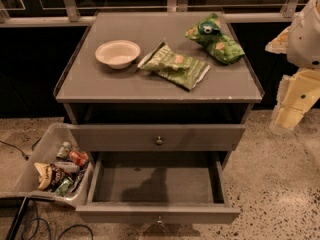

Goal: Close middle drawer

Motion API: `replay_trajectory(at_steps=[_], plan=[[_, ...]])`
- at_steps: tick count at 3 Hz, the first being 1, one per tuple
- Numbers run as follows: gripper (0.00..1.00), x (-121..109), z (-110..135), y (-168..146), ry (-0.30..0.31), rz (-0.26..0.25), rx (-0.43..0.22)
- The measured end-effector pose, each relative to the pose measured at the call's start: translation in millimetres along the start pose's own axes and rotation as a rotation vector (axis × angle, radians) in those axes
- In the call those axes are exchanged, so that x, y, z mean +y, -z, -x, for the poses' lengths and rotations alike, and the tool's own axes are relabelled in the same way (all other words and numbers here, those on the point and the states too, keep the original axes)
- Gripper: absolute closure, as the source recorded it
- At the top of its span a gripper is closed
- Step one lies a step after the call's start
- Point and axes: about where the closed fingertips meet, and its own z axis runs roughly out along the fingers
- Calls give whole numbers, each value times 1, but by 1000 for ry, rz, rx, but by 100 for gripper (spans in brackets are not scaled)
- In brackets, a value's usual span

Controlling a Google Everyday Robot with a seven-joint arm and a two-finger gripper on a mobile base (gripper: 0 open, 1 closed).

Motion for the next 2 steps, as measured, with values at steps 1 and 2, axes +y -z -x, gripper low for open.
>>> replay_trajectory(at_steps=[1,2], plan=[[0,0,0,0,1,-3,0],[0,6,-4,-13,-2,5,-28]])
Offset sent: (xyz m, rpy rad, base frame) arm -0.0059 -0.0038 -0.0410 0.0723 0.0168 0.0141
